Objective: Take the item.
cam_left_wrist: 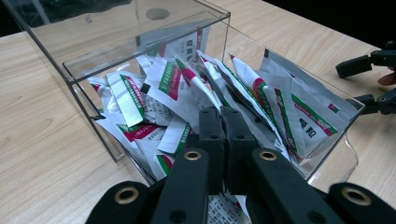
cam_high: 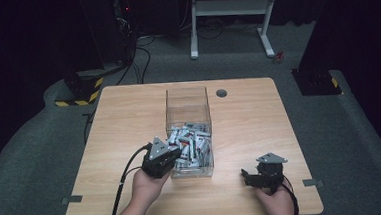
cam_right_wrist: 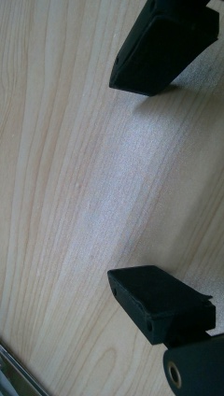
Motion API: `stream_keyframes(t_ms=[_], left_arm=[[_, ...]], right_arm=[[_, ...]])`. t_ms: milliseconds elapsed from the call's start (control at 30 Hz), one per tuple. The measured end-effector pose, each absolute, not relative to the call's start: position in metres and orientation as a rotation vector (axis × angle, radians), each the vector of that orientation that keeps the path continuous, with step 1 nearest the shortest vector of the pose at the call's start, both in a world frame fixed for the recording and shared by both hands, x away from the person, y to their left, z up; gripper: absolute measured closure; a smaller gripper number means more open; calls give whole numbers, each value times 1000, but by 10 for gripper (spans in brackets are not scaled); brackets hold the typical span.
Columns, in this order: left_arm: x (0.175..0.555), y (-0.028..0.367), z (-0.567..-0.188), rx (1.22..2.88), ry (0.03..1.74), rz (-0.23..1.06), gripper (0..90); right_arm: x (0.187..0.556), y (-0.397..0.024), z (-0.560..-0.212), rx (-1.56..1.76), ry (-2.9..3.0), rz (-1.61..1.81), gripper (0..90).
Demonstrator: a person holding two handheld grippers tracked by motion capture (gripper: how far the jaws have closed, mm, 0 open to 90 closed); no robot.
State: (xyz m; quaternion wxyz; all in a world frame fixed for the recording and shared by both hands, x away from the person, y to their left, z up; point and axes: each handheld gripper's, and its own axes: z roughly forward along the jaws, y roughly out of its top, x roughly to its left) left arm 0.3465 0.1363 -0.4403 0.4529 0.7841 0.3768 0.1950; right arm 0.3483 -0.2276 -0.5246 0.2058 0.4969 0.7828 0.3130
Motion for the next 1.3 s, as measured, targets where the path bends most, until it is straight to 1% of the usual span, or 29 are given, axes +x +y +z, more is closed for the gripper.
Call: stream_keyframes(t_ms=[1300], left_arm=[[339, 157, -423, 1808, 937, 520, 891]], right_arm=[[348, -228, -525, 1380, 2184, 874, 83]])
